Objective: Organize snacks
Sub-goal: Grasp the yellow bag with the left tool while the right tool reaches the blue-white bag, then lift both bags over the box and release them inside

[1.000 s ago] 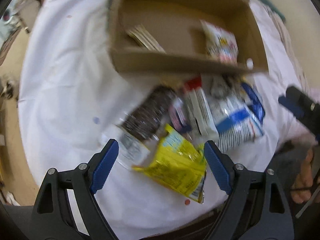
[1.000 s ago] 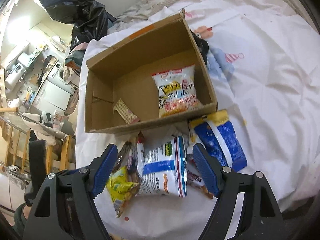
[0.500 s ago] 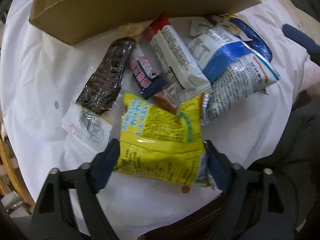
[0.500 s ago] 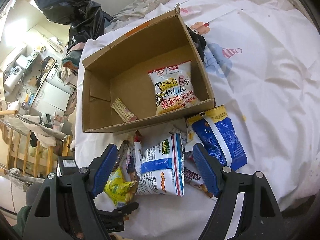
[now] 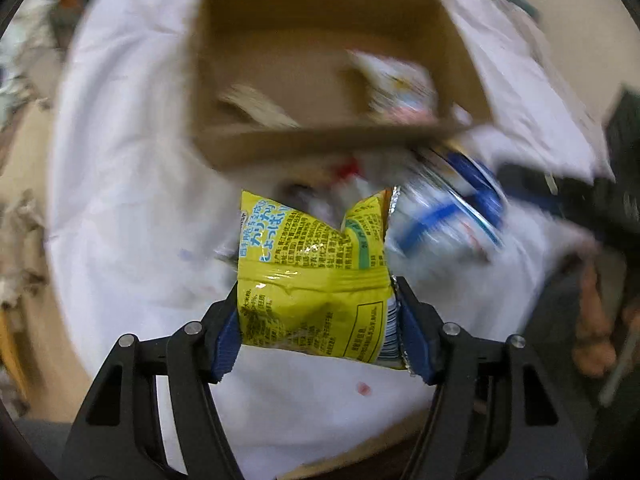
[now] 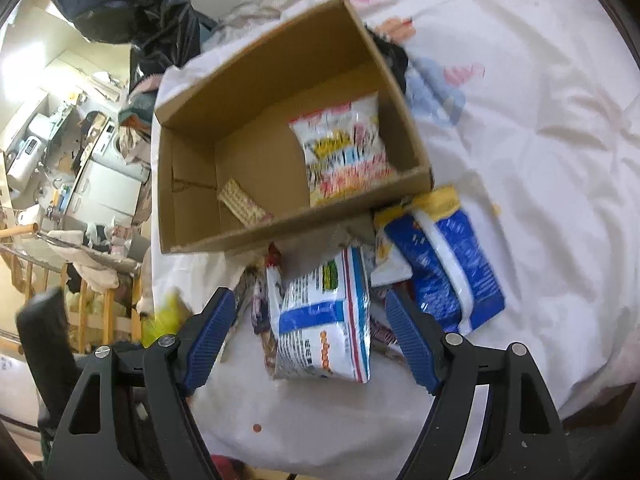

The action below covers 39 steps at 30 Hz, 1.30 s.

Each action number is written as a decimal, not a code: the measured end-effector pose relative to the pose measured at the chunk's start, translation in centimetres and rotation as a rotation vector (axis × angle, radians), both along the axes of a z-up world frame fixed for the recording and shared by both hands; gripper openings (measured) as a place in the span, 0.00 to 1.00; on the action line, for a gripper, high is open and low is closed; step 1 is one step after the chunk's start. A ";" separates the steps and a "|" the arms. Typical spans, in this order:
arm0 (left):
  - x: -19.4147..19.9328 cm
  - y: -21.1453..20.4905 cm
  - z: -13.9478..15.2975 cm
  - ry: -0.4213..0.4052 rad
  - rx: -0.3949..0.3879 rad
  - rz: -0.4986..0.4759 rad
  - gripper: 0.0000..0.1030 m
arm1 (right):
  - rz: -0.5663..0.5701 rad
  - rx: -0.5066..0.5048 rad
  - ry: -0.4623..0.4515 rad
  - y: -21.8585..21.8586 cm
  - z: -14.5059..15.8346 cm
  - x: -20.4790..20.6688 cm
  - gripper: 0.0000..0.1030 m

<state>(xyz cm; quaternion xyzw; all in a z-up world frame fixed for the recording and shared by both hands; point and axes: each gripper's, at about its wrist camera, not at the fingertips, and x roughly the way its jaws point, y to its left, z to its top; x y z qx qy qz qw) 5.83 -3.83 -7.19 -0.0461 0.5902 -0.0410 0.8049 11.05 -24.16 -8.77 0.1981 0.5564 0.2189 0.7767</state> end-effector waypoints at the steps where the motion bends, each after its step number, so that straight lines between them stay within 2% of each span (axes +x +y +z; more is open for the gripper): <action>1: 0.2 0.7 0.0 -0.008 0.019 0.046 0.62 | 0.004 -0.003 0.025 0.1 -0.5 0.1 0.78; 6: 0.9 3.3 -0.9 -0.010 0.030 0.159 0.62 | 0.020 -0.053 0.083 1.0 -2.0 0.2 0.78; 14: 1.1 4.3 -0.3 -0.012 -0.011 0.183 0.62 | 0.060 -0.026 0.209 2.5 -5.0 0.9 0.77; 18: 1.0 4.3 -0.3 -0.014 -0.013 0.181 0.63 | 0.097 -0.012 0.235 3.7 -5.7 1.1 0.65; 19: 1.0 4.3 -0.4 -0.013 -0.013 0.180 0.63 | 0.108 -0.021 0.235 4.0 -5.7 1.0 0.57; 20: 1.0 4.2 -0.5 -0.013 -0.013 0.179 0.63 | 0.125 -0.032 0.235 4.3 -5.8 0.9 0.56; 24: 0.9 4.2 -0.5 -0.015 -0.009 0.182 0.63 | 0.139 -0.029 0.207 4.5 -5.1 0.5 0.48; 28: 0.7 4.3 -0.5 -0.020 -0.006 0.189 0.63 | 0.139 0.014 0.188 3.4 -4.0 -0.2 0.34; 35: 0.4 4.7 0.0 -0.044 -0.005 0.216 0.63 | 0.124 0.104 0.090 1.1 -0.3 -1.9 0.30; 39: 0.4 4.8 1.3 -0.093 0.004 0.222 0.62 | 0.121 0.160 0.015 0.5 1.7 -2.7 0.29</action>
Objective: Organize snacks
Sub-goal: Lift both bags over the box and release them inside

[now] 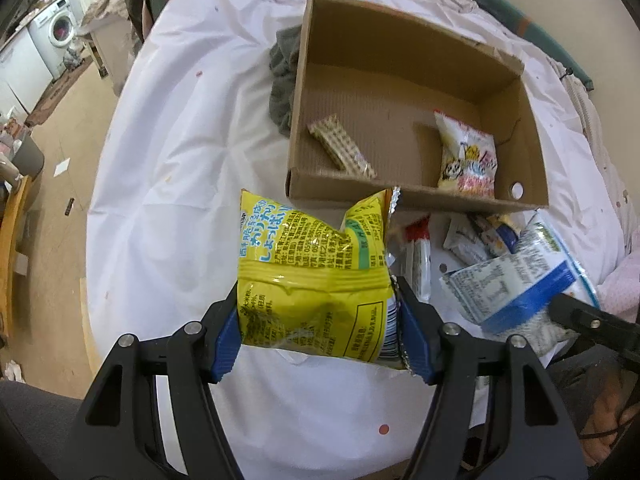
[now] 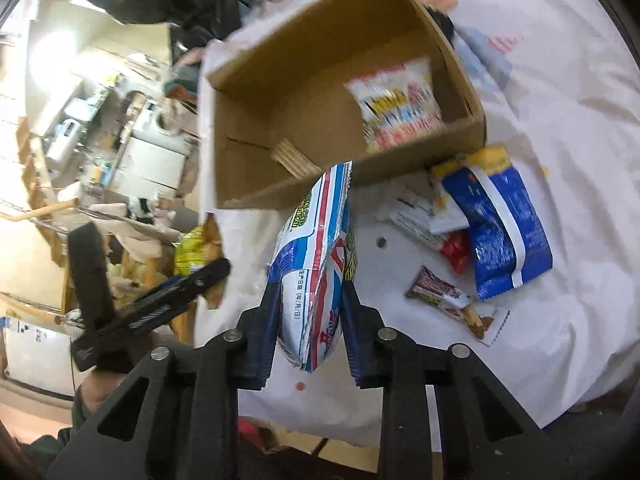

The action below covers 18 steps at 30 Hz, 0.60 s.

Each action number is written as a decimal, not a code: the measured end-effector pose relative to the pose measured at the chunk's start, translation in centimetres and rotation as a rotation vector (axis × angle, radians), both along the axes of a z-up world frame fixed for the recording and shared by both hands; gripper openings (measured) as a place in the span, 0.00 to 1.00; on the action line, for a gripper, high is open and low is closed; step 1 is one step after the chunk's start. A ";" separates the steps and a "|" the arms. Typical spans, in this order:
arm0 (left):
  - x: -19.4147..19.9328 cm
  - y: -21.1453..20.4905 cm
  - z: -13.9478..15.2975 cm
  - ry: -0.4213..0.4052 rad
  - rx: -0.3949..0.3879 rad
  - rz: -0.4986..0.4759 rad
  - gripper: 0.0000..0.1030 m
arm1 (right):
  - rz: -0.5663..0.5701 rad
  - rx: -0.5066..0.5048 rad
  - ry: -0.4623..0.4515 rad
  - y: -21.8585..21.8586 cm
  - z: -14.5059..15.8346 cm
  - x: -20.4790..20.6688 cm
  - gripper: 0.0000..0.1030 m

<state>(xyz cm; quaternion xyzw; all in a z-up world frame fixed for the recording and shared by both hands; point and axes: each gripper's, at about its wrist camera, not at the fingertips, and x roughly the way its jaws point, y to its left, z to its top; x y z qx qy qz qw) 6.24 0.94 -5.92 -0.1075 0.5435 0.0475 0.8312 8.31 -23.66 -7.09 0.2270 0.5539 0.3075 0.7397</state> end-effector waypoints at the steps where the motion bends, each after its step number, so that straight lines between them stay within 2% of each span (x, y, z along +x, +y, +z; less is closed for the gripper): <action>1: 0.0 0.0 0.3 -0.010 0.003 0.001 0.63 | -0.005 0.009 -0.021 -0.1 0.6 -0.1 0.29; 11: 1.9 0.7 3.2 -0.096 0.038 0.026 0.62 | -0.058 0.090 -0.076 -0.5 3.1 2.5 0.29; 18: 5.4 0.4 5.0 -0.134 0.074 -0.011 0.62 | -0.087 0.115 -0.153 -0.2 5.9 6.9 0.29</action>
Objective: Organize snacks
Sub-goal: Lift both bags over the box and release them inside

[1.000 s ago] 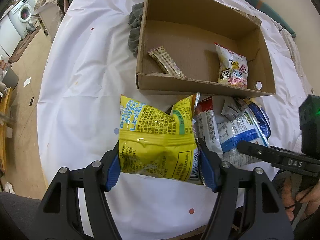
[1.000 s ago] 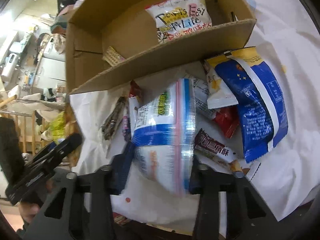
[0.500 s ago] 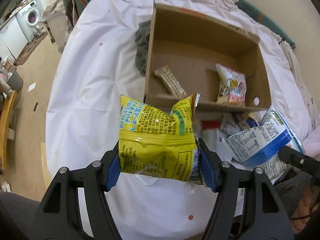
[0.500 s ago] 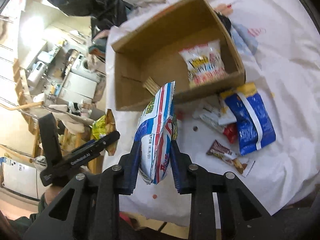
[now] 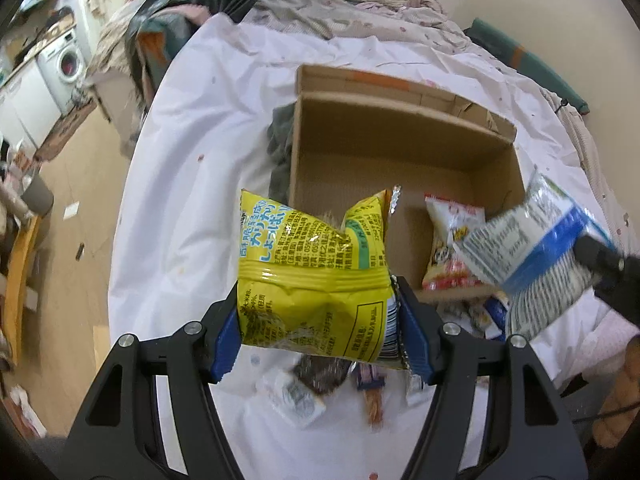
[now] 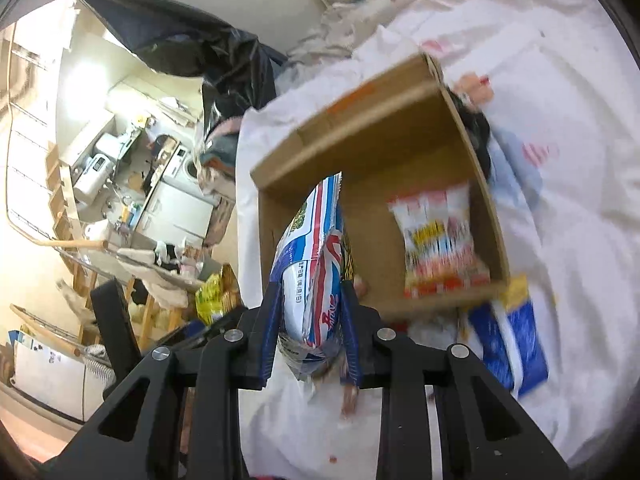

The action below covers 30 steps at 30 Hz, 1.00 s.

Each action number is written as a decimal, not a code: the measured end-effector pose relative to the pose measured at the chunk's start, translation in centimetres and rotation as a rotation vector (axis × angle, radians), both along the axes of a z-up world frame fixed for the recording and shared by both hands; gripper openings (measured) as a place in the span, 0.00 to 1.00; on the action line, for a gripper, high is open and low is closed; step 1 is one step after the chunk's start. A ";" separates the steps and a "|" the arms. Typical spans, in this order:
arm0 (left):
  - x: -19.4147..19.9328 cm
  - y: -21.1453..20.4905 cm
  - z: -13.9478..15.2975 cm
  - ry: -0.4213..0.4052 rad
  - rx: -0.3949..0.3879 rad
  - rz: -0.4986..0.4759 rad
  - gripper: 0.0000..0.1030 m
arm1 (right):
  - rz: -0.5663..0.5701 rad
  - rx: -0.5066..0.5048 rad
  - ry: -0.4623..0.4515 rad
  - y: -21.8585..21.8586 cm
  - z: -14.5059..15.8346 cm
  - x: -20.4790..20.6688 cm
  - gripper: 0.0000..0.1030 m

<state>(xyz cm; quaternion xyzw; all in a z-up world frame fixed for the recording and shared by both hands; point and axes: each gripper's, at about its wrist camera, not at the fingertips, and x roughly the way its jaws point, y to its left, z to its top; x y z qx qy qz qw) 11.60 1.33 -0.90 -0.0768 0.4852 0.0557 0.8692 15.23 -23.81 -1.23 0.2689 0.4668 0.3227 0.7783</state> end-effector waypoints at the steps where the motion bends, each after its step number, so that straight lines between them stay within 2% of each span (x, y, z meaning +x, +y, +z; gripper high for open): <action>1: 0.6 -0.1 0.2 -0.005 0.003 -0.007 0.62 | -0.005 0.004 -0.010 0.2 0.3 1.0 0.29; 6: 4.1 -0.7 0.8 -0.034 0.049 -0.041 0.62 | -0.023 -0.006 -0.024 0.9 0.2 4.2 0.29; 10: 6.4 -0.7 -0.8 -0.026 0.054 -0.043 0.62 | -0.035 -0.009 -0.035 1.1 -0.9 6.0 0.28; 16: 7.3 -1.1 -3.1 -0.018 0.050 -0.072 0.62 | -0.030 -0.031 0.006 1.9 -3.7 6.9 0.28; 25: 7.5 -1.6 -3.5 -0.029 0.064 -0.113 0.63 | -0.033 -0.040 0.092 2.7 -6.5 8.1 0.28; 30: 7.6 -1.5 -3.3 -0.023 0.030 -0.105 0.63 | -0.032 -0.038 0.097 3.1 -6.7 8.2 0.31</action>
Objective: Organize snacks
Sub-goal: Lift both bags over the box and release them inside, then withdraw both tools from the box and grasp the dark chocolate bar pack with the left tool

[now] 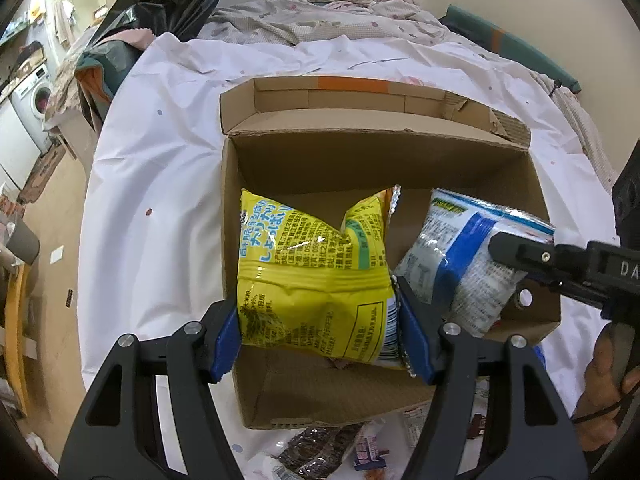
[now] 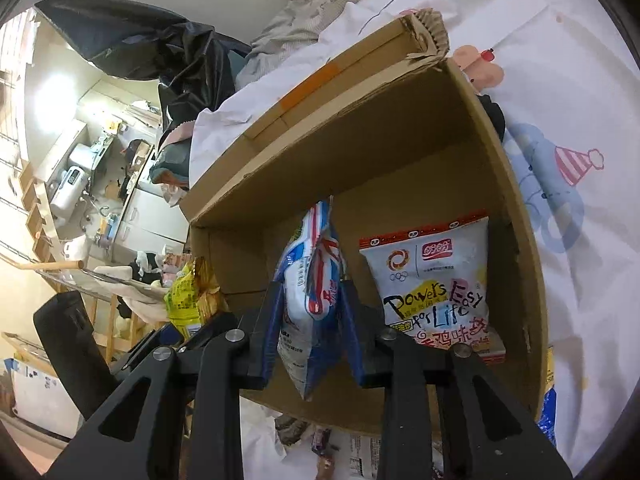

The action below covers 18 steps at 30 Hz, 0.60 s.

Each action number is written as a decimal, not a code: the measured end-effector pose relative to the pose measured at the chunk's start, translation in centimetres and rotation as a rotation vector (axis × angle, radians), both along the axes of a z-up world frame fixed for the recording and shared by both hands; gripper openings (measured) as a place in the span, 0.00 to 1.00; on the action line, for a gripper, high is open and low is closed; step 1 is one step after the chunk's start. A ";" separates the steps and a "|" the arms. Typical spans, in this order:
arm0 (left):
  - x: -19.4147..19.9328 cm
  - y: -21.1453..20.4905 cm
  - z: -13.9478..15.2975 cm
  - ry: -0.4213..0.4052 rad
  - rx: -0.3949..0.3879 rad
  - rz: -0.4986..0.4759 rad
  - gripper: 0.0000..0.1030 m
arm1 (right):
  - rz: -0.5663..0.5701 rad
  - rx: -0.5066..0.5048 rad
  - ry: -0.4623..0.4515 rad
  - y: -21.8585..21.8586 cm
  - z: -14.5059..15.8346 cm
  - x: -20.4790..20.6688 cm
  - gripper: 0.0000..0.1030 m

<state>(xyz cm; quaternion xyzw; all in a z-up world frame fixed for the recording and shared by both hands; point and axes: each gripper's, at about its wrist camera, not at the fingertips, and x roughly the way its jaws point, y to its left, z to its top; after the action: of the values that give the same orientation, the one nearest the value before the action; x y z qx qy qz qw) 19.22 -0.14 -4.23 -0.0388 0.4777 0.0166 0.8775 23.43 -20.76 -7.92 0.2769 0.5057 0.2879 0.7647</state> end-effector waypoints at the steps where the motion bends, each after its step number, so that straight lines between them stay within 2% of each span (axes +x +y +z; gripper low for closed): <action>1: 0.0 0.0 0.0 0.000 0.000 0.000 0.64 | 0.000 0.002 -0.002 0.0 0.0 0.0 0.31; 5: 0.0 0.0 0.1 -0.001 -0.003 -0.001 0.64 | 0.000 -0.005 -0.019 -0.1 0.2 -0.2 0.34; 8: 0.0 0.1 0.1 0.003 -0.009 -0.008 0.68 | -0.018 -0.010 -0.025 -0.2 0.5 -0.2 0.53; 10: 0.1 0.2 0.2 0.002 -0.017 -0.011 0.75 | -0.028 -0.035 -0.048 -0.1 0.9 -0.4 0.66; 11: 0.0 0.2 0.3 0.001 -0.021 -0.011 0.78 | -0.032 -0.048 -0.061 -0.1 1.1 -0.5 0.69; 12: 0.0 0.1 0.3 0.000 -0.020 -0.009 0.82 | -0.034 -0.055 -0.067 0.0 1.3 -0.5 0.77; 13: 0.0 0.1 0.4 -0.001 -0.019 -0.009 0.83 | -0.041 -0.066 -0.076 -0.1 1.5 -0.6 0.83; 15: -0.1 0.0 0.6 -0.011 -0.028 -0.015 0.83 | -0.066 -0.096 -0.096 -0.2 1.8 -0.6 0.87; 18: -0.3 0.1 0.8 -0.022 -0.043 -0.015 0.83 | -0.057 -0.115 -0.105 -0.1 2.0 -0.6 0.88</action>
<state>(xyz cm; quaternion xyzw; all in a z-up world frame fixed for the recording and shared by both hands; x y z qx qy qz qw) 18.96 -0.09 -3.44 -0.0543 0.4685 -0.0007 0.8818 22.84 -20.90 -5.94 0.2316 0.4724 0.2506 0.8126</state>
